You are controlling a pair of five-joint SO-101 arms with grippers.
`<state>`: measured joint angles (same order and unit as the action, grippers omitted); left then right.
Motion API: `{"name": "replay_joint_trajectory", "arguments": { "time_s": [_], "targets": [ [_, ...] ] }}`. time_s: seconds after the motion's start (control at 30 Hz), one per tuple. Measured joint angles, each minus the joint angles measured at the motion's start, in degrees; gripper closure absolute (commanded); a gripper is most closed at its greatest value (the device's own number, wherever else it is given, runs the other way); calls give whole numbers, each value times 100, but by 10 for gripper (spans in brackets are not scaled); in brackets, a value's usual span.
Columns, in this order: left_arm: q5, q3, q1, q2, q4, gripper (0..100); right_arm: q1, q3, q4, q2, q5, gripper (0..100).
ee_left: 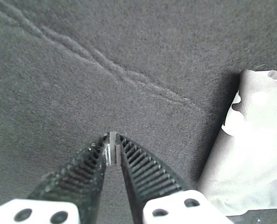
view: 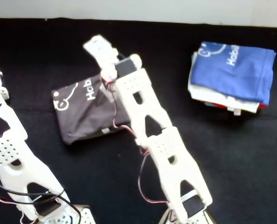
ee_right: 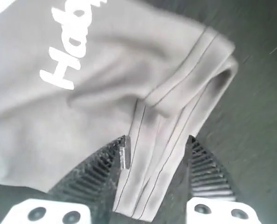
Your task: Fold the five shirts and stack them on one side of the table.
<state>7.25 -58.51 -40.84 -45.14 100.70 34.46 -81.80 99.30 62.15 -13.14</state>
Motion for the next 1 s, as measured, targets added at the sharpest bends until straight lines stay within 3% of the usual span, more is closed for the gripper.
{"name": "replay_joint_trajectory", "arguments": {
  "time_s": [0.27,0.47,0.63,1.0],
  "targets": [
    [0,0,0,0,0,992,-9,774,132,-598,79,830],
    [0,0,0,0,0,992,-9,3288,97,-2057,651,830],
    [0,0,0,0,0,992,18,4976,-598,-2453,730,830],
    [0,0,0,0,0,992,176,5301,-1336,-2462,730,870]
  ]
}}
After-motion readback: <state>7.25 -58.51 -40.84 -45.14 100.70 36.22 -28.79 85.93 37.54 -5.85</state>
